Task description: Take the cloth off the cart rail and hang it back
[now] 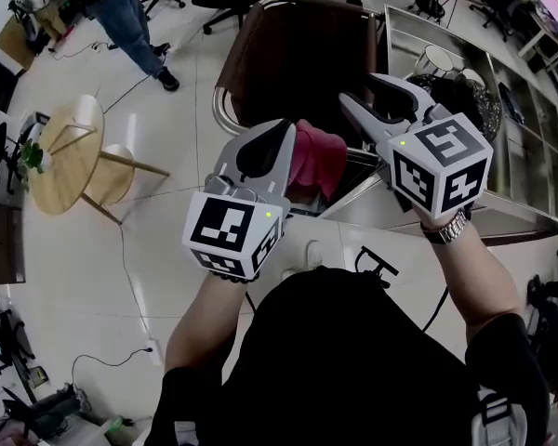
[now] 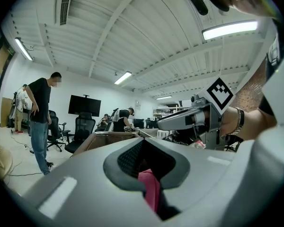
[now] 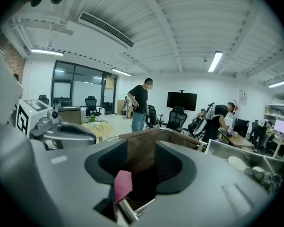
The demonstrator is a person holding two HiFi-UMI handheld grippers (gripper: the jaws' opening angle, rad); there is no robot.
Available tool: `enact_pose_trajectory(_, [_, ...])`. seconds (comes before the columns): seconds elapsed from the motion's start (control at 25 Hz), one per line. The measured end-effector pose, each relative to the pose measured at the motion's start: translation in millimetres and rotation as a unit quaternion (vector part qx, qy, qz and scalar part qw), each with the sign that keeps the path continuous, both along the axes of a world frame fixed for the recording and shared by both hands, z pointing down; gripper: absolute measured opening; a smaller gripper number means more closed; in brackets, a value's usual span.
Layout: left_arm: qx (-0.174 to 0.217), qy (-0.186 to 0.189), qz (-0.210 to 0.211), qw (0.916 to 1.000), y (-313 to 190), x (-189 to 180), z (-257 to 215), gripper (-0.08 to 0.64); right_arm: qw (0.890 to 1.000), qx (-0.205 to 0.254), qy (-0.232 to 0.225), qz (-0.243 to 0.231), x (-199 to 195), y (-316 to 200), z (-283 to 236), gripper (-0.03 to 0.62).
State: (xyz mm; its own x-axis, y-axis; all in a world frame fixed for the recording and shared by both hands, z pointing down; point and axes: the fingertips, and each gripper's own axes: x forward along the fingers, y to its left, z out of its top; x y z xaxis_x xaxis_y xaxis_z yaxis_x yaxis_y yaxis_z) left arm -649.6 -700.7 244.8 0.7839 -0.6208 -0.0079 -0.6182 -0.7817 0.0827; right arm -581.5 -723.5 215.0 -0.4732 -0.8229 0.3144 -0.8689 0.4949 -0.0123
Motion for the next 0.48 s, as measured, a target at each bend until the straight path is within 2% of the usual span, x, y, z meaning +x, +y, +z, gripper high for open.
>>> enact_pose_trajectory(0.12, [0.003,0.002,0.013,0.9999,7.3,-3.5,-15.9,0.003,0.999,0.034,-0.002,0.0,-14.0,15.6,-23.1,0.147])
enact_pose_trajectory(0.2, [0.006,0.004,0.022,0.9997,13.9,-10.1,-25.7,0.003,0.998,0.055,-0.006,0.004,-25.7,26.7,-34.9,0.072])
enact_pose_trajectory(0.28, [0.01,0.006,0.03,0.9995,26.6,-12.9,-28.7,0.003,0.997,0.072,-0.01,0.011,-31.2,43.0,-38.6,0.041])
enact_pose_trajectory(0.48, [0.014,0.008,0.035,0.9993,52.4,7.0,-40.8,0.003,0.995,0.097,-0.022,0.022,-14.4,78.7,-48.8,0.003])
